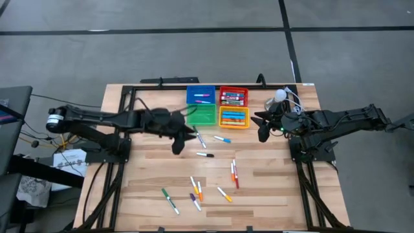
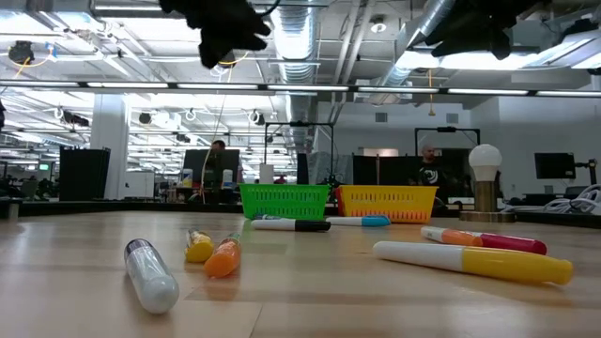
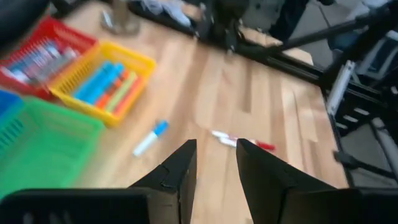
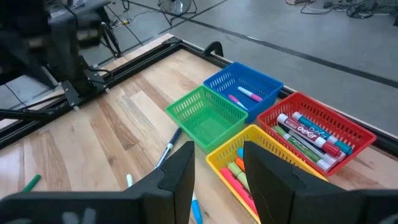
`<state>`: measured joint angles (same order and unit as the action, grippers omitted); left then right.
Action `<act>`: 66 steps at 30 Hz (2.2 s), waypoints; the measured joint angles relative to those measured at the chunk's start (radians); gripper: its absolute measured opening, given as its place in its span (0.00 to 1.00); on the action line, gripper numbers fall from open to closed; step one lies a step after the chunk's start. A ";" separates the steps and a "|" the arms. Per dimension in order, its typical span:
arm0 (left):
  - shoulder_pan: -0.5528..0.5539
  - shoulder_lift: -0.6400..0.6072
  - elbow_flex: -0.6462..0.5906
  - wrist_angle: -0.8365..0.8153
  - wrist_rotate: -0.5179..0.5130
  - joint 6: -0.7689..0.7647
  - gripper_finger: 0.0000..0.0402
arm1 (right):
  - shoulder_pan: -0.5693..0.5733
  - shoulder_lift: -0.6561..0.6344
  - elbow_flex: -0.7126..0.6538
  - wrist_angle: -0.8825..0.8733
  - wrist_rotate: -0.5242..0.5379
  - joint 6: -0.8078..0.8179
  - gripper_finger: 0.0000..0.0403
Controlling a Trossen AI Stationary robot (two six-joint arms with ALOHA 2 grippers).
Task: Pick & Place Markers
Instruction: Put the small blue highlighter pen into the blue bin
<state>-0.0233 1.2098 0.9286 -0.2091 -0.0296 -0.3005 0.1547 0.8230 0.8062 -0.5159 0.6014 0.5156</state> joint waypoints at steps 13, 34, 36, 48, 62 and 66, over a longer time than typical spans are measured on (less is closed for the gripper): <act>-0.154 0.000 -0.202 0.430 -0.128 -0.067 0.28 | 0.002 0.034 0.000 0.117 -0.158 -0.048 0.31; -0.155 0.001 -0.245 0.500 -0.138 -0.071 0.28 | -0.021 0.419 0.000 0.180 -0.449 -0.187 0.32; -0.154 0.001 -0.245 0.500 -0.138 -0.066 0.28 | -0.030 0.443 0.000 0.180 -0.471 -0.194 0.35; -0.137 0.000 -0.259 0.495 -0.139 -0.010 0.28 | -0.095 0.658 0.152 0.097 -0.523 -0.333 0.53; -0.136 -0.160 -0.366 0.508 -0.145 -0.020 0.28 | -0.151 0.846 0.217 -0.027 -0.524 -0.397 0.52; -0.136 -0.248 -0.412 0.508 -0.163 -0.019 0.28 | -0.151 0.899 0.216 -0.014 -0.517 -0.419 0.51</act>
<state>-0.1589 0.9620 0.5164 0.2993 -0.1927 -0.3190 0.0037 1.7217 1.0222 -0.5300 0.0847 0.0963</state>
